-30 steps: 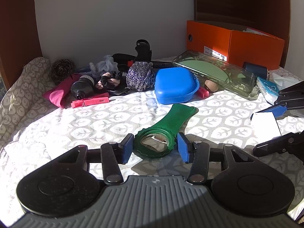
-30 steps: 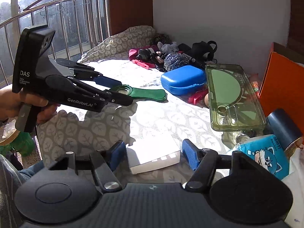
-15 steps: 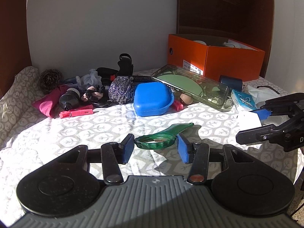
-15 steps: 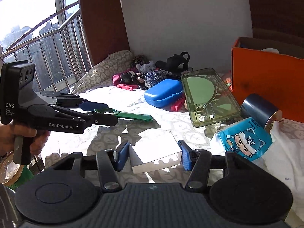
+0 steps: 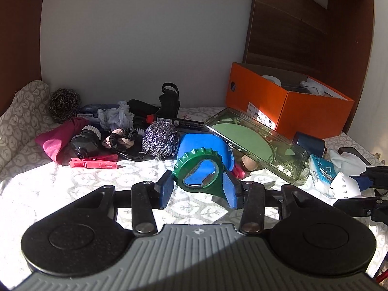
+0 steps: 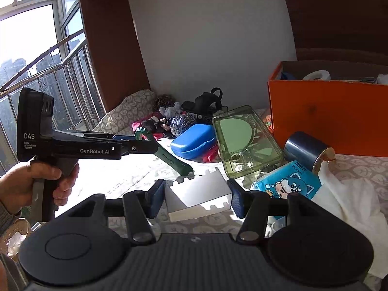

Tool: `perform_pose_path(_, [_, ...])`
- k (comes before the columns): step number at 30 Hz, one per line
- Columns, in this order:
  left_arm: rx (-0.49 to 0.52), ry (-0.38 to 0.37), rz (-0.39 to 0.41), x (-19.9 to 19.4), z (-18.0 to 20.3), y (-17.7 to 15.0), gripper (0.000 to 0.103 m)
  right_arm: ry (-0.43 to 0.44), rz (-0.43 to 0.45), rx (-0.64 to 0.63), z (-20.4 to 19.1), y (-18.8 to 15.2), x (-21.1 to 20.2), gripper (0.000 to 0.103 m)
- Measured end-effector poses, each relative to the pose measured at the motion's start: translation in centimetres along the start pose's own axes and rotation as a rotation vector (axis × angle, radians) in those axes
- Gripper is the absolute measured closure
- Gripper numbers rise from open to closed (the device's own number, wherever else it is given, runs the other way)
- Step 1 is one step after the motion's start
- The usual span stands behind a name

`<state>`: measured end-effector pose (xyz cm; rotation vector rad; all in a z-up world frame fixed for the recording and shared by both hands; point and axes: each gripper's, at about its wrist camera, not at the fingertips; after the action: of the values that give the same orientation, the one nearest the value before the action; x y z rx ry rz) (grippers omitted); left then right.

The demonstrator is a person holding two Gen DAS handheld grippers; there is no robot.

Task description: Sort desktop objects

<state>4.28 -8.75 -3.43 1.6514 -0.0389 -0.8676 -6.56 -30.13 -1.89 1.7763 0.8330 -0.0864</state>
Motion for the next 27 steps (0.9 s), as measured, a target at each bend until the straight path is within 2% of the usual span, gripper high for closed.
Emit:
perform_pose_path(4, [-0.103, -0.012, -0.068, 2.4, -1.3, 0.0, 0.058, -0.004, 0.008, 0.012, 0.0, -0.1, -0.5, 0.050])
perform_pose_path(6, [-0.120, -0.019, -0.068, 2.7, -1.4, -0.2, 0.045, -0.005, 0.014, 0.019, 0.2, 0.0, -0.6, 0.049])
perform_pose_path(7, [-0.114, -0.011, -0.073, 2.8, -1.2, -0.1, 0.044, -0.004, 0.016, 0.023, 0.3, 0.0, -0.7, 0.049])
perform_pose_path(9, [-0.095, 0.003, -0.083, 2.9, -0.8, -0.2, 0.029, -0.003, 0.020, 0.030, 0.4, 0.0, -0.8, 0.049])
perform_pose_path(15, [-0.116, 0.056, -0.105, 3.5, -0.7, -0.5, 0.023, 0.003, 0.018, 0.040, 0.6, -0.2, -0.4, 0.049])
perform_pose_path(17, [-0.102, 0.056, -0.105, 3.6, -0.7, -0.6, 0.025, 0.006, 0.017, 0.040, 0.6, -0.3, -0.3, 0.049])
perform_pose_path(19, [-0.067, 0.063, -0.114, 3.8, -0.7, -0.8, 0.034, 0.010, 0.018, 0.045, 0.6, -0.3, -0.4, 0.049])
perform_pose_path(20, [-0.035, 0.069, -0.109, 3.8, -0.6, -0.8, 0.042, 0.011, 0.019, 0.046, 0.6, -0.3, -0.4, 0.049])
perform_pose_path(21, [-0.014, 0.062, -0.110, 3.7, -0.8, -0.8, 0.044, 0.011, 0.021, 0.049, 0.5, -0.3, -0.5, 0.049])
perform_pose_path(22, [0.001, 0.035, -0.113, 3.6, -1.1, -0.9, 0.045, 0.012, 0.025, 0.052, 0.6, -0.3, -0.6, 0.049])
perform_pose_path(23, [0.024, 0.015, -0.116, 3.3, -1.3, -0.9, 0.051, 0.016, 0.026, 0.056, 0.6, -0.3, -0.6, 0.049])
perform_pose_path(27, [0.094, -0.082, -0.112, 2.4, -1.5, -1.3, 0.054, 0.024, 0.030, 0.080, 0.9, -0.3, -0.4, 0.049])
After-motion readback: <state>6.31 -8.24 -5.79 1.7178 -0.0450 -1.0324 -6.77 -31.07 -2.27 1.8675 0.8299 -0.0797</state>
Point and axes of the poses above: each gripper's, at about its wrist camera, not at the fingertips, and x roughly the way its jaws point, z to its right, y to its top, and after that the axes turned 9 degrees about x, right-handed
